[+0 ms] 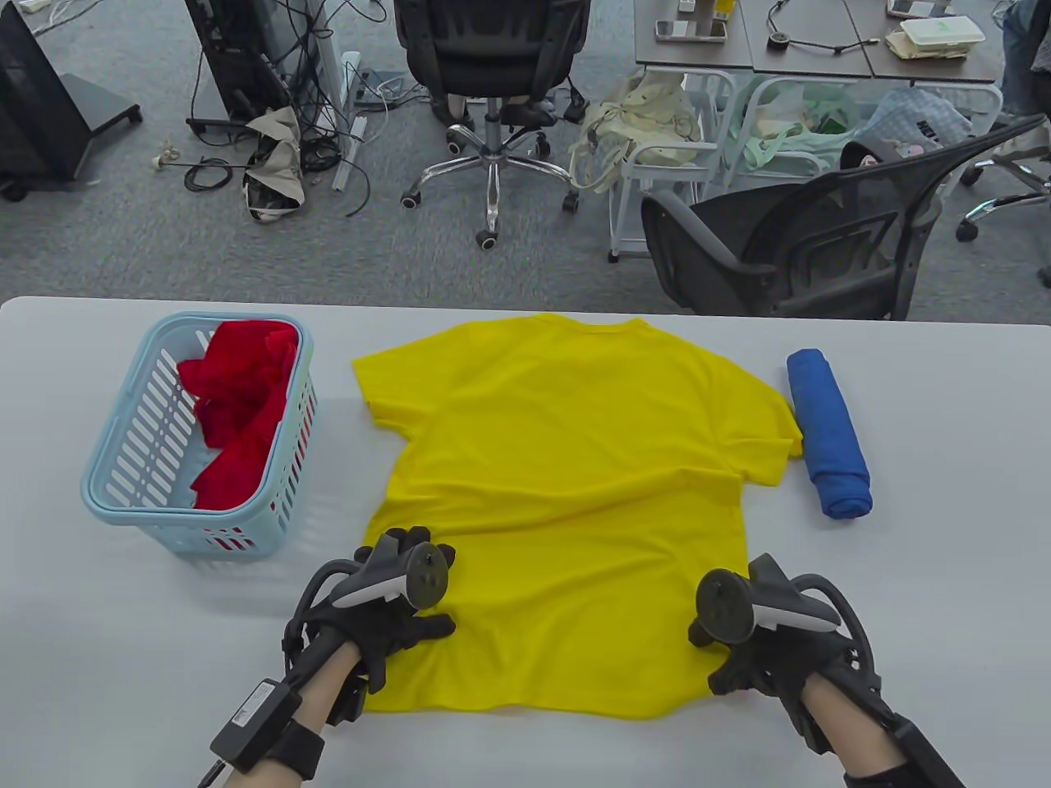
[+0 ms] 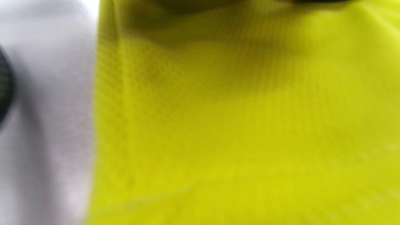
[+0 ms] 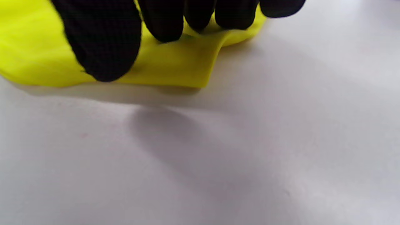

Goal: Roll t-shirt into tight roll

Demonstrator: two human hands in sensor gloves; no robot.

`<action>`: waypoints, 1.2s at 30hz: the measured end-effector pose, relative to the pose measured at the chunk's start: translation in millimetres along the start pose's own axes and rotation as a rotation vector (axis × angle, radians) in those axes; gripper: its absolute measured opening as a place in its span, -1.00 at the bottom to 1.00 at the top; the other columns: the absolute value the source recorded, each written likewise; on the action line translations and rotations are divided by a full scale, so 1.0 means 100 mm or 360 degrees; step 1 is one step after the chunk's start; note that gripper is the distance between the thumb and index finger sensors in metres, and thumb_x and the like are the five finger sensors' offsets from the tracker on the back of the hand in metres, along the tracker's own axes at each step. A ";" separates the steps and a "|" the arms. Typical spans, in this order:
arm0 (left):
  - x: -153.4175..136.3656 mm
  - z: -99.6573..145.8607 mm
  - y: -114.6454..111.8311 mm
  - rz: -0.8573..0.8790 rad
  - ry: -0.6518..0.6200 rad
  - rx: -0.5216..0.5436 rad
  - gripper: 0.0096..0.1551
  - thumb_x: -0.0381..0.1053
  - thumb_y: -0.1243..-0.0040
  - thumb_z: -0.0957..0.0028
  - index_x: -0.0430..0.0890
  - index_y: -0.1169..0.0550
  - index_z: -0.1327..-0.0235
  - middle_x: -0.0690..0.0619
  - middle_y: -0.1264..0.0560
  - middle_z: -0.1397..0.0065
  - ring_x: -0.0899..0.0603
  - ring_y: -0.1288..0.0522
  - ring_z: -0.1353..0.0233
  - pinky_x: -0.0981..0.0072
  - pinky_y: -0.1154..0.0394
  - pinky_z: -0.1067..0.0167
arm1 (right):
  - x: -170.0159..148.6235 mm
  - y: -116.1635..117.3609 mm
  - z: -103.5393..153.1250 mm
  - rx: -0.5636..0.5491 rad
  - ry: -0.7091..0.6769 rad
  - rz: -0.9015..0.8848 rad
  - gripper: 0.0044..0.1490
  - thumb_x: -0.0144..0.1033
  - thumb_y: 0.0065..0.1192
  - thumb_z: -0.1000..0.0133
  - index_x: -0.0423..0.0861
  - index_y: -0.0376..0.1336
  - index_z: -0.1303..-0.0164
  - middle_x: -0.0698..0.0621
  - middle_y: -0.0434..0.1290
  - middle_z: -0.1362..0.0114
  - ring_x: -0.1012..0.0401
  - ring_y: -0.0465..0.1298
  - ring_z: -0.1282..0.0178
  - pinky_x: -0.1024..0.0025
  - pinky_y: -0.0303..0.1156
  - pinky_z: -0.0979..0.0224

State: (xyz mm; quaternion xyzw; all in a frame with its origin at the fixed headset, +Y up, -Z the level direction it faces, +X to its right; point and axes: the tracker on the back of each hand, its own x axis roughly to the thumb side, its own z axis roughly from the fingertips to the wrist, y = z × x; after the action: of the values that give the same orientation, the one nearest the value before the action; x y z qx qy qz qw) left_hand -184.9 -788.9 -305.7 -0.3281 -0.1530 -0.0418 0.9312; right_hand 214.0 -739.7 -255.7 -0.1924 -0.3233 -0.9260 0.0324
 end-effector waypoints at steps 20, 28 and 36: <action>-0.24 0.02 -0.01 0.0137 0.0014 0.0010 0.00 0.45 0.28 -0.05 0.17 0.35 -0.58 -0.07 0.49 -0.69 -0.33 0.42 -0.68 -0.32 0.29 -0.53 | 0.04 -0.03 -0.26 0.0049 0.0144 0.0290 -0.02 0.12 0.52 0.01 0.00 0.08 -0.50 -0.07 -0.12 -0.75 -0.04 0.09 -0.69 -0.23 0.04 -0.62; 0.00 0.31 0.20 -0.0070 -0.0018 0.0256 -0.06 0.45 0.19 -0.07 0.09 -0.04 -0.71 -0.11 0.00 -0.82 -0.30 -0.11 -0.73 -0.25 -0.14 -0.59 | -0.03 -0.26 -0.27 -0.0229 0.0261 -0.0107 0.05 0.22 -0.05 -0.30 -0.12 -0.27 -0.78 -0.23 -0.30 -0.79 -0.20 -0.07 -0.75 -0.16 -0.01 -0.64; -0.01 0.22 0.04 -0.0149 0.0057 0.0195 -0.01 0.46 0.31 -0.08 0.11 0.22 -0.68 -0.15 0.26 -0.81 -0.39 0.14 -0.76 -0.36 -0.02 -0.59 | -0.03 0.03 -0.32 0.0071 0.0314 0.0044 0.38 0.24 0.24 -0.12 -0.04 -0.48 -0.78 -0.21 -0.44 -0.80 -0.24 -0.26 -0.79 -0.29 -0.14 -0.62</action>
State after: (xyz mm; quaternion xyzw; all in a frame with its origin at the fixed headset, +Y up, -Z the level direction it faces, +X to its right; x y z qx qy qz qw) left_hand -191.2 -772.3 -292.3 -0.2623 -0.1537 -0.0817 0.9492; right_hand 206.4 -761.4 -278.1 -0.1041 -0.3363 -0.9325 0.0812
